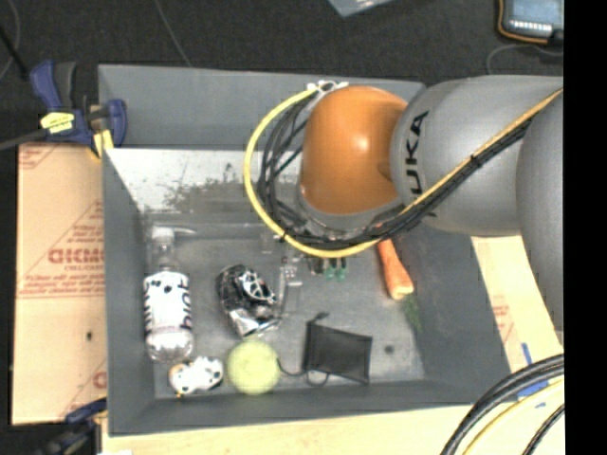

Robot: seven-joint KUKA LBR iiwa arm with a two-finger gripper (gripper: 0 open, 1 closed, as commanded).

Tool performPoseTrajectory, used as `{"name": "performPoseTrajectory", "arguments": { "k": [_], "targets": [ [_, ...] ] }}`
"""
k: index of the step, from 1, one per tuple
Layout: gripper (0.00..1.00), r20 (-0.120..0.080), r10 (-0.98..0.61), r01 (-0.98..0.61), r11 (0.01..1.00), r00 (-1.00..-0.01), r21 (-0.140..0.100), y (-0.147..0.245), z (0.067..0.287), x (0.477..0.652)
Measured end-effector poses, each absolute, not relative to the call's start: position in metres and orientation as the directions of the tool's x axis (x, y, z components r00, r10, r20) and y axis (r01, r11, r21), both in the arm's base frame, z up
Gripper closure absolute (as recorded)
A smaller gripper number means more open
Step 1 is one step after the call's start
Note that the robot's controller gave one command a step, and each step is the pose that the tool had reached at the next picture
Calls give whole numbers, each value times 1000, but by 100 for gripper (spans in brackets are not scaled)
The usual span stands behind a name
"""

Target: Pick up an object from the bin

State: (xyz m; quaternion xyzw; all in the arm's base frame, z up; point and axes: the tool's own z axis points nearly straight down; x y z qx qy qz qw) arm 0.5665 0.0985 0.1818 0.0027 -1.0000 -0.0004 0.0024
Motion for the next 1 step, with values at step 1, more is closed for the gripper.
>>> {"name": "performPoseTrajectory", "arguments": {
  "k": [1],
  "targets": [
    [0, -3, -3, -3, 1000, -1000, 2, 98, 187, 568]
  ]
}}
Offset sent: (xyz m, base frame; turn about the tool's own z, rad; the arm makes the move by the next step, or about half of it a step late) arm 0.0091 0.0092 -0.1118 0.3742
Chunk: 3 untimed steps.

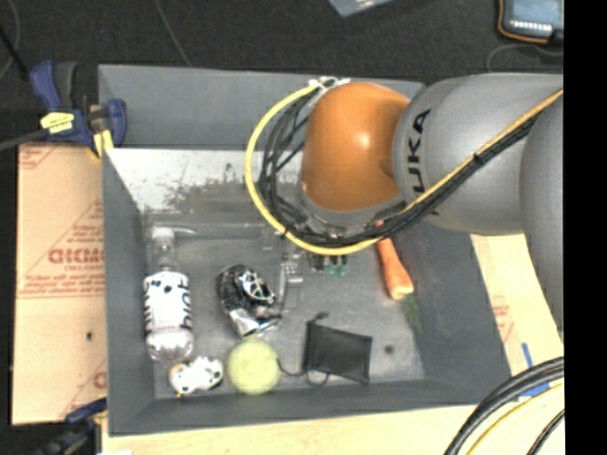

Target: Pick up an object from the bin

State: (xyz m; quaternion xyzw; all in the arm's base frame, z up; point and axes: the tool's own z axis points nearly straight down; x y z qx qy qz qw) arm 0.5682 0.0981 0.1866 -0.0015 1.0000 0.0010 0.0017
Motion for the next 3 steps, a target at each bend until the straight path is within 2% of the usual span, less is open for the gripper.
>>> {"name": "performPoseTrajectory", "arguments": {
  "k": [1, 2, 3],
  "targets": [
    [0, -4, 127, 127, 992, -992, 2, 101, 148, 572],
    [0, 1, 184, 184, 983, -983, 2, 105, 124, 569],
    [0, -7, 295, 295, 956, -956, 5, 106, 131, 573]
  ]
}}
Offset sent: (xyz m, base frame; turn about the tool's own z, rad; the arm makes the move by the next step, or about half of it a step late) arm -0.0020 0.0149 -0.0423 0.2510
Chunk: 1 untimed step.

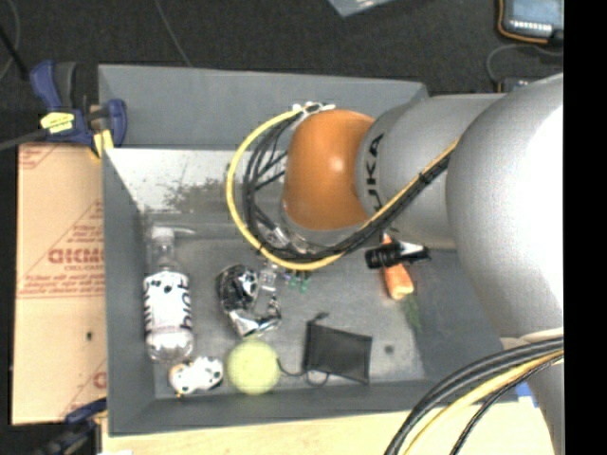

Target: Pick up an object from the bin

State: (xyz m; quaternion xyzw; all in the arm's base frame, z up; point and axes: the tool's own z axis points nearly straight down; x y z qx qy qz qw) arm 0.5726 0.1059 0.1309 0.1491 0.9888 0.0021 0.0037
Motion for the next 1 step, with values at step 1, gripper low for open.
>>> {"name": "performPoseTrajectory", "arguments": {
  "k": [1],
  "targets": [
    [0, -6, 392, 392, 920, -920, 8, 110, 92, 576]
  ]
}}
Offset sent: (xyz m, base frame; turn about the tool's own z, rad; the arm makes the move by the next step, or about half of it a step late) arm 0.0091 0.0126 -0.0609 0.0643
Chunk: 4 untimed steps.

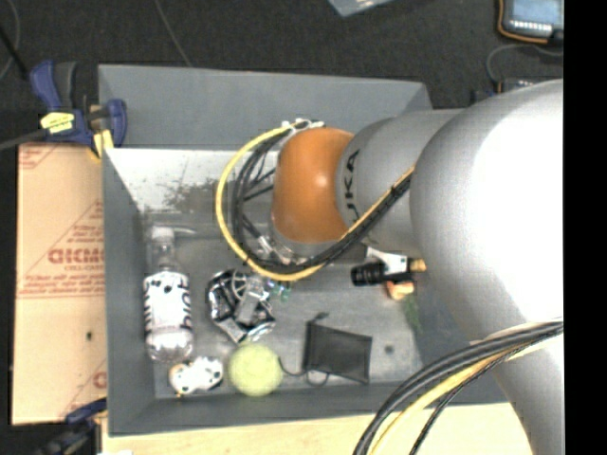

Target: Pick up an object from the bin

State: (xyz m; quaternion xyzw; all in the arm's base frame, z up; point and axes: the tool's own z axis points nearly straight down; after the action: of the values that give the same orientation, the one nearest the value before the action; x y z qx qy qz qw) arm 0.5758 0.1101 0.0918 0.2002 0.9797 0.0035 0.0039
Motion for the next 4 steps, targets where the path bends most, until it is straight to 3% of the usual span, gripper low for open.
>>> {"name": "performPoseTrajectory", "arguments": {
  "k": [1, 4],
  "targets": [
    [100, -16, 356, 356, 934, -934, 11, 117, 75, 586],
    [100, -14, 357, 357, 934, -934, 10, 117, 86, 585]
  ]
}}
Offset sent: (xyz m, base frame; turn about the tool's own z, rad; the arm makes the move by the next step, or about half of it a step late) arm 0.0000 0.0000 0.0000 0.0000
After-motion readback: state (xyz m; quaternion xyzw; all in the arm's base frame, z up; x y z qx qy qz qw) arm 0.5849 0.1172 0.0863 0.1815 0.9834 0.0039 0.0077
